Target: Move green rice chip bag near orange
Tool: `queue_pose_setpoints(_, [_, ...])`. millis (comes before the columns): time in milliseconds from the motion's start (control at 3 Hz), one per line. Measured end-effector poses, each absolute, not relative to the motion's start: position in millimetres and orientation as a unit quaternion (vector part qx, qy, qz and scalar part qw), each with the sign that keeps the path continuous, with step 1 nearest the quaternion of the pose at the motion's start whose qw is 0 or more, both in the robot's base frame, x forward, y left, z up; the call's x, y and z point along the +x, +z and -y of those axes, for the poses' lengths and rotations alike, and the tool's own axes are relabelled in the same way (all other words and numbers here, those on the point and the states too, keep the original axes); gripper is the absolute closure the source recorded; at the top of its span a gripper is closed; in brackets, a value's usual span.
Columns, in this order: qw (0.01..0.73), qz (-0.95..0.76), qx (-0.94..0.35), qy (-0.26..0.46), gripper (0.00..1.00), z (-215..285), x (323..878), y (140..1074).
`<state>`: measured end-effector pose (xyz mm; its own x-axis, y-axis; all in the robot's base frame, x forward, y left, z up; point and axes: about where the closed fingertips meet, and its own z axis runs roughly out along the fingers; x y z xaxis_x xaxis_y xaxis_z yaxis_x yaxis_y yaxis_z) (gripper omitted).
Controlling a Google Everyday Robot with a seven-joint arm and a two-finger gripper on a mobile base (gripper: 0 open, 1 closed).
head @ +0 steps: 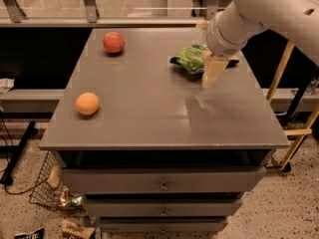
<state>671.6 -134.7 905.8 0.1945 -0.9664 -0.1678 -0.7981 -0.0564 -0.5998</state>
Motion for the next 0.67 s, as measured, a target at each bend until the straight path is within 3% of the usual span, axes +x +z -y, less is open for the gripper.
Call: queue_pose_setpoints(667, [0.294, -0.625, -0.711, -0.130, 0.00, 128.6, 698.1, 880.0])
